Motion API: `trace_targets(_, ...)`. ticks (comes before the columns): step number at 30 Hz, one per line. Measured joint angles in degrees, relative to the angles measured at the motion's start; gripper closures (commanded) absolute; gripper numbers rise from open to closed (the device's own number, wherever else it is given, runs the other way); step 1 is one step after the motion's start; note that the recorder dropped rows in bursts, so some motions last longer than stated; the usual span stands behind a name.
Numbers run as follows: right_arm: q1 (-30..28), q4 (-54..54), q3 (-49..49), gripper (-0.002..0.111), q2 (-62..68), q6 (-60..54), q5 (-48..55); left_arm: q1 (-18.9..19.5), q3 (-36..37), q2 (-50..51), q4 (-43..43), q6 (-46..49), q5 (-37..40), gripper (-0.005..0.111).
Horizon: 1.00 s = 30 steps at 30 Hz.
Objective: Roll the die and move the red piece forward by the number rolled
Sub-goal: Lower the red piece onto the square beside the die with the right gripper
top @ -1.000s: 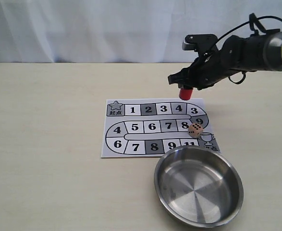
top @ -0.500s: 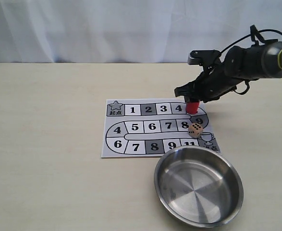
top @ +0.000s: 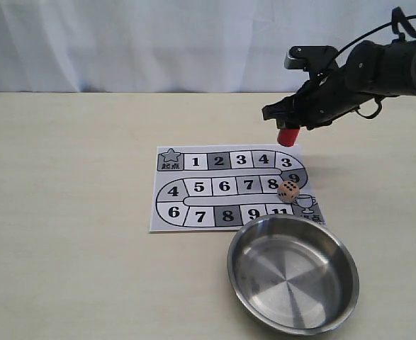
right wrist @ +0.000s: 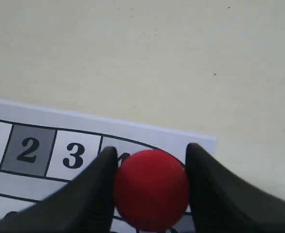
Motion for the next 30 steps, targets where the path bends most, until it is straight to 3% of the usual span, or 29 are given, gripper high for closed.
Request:
trace_targets(19, 0.00, 0.68, 17.71, 0.104, -4.17, 0.49, -14.33, 0.00, 0.00, 0.00, 0.00, 0.00, 0.00, 0.107)
trace_targets(30, 0.00, 1.07, 19.16, 0.104, -4.05, 1.51, -17.01, 0.00, 0.00, 0.00, 0.00, 0.00, 0.00, 0.107)
